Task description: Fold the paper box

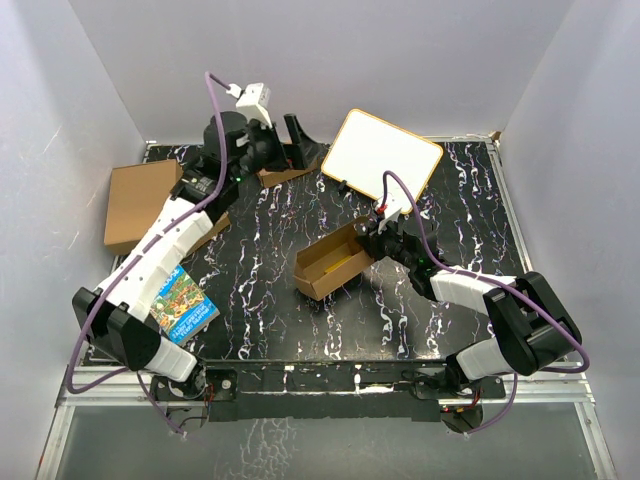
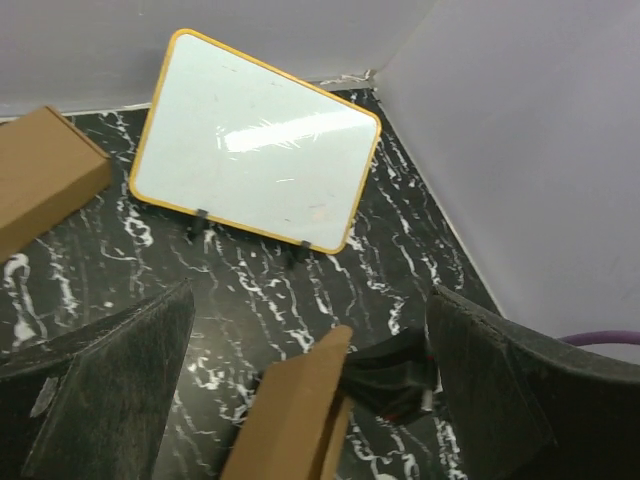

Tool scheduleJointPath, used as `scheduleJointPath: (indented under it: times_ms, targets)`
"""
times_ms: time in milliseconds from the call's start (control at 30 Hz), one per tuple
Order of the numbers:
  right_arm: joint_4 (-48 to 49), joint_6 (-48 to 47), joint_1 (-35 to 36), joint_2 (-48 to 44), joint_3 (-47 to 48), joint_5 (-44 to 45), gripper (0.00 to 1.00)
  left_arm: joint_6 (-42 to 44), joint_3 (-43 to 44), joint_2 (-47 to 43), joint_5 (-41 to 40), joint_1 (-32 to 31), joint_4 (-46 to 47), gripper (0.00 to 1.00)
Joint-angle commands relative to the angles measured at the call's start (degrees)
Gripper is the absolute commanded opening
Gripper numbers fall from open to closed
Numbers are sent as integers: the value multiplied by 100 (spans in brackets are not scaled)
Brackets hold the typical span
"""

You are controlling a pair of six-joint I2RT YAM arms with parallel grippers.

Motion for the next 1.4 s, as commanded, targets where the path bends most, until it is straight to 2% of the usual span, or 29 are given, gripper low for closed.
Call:
scheduleJointPath:
  times_ms: [0,167,367,567,700,900,1233,1367]
  targets:
    - [294,-45,-41,0,10,-71,9,892,30,-138,1263,322,-529,97]
    - [317,-49,-41,-1,-5,-87,9,1671,167,172,1286,398,-1431,97]
    - [318,-41,-39,53,-6,-107,9,2128,-8,327,1186,406,-1621,95]
    - [317,-49,-37,35,-8,-105,9,2295,-435,460,1695,407,-1167,85]
    - [315,-49,-39,35,-8,-104,9,2115,-637,514,2326,406,-827,77]
    - [322,-49,-38,43,-8,-106,9,1874,-734,864,2945,322,-876,68]
    - [313,-49,-42,48,-8,-114,9,2090,-803,957,2755,-167,-1168,67]
    - [305,-49,-42,42,-8,-123,9,2302,-796,1000,2450,-406,-1383,67]
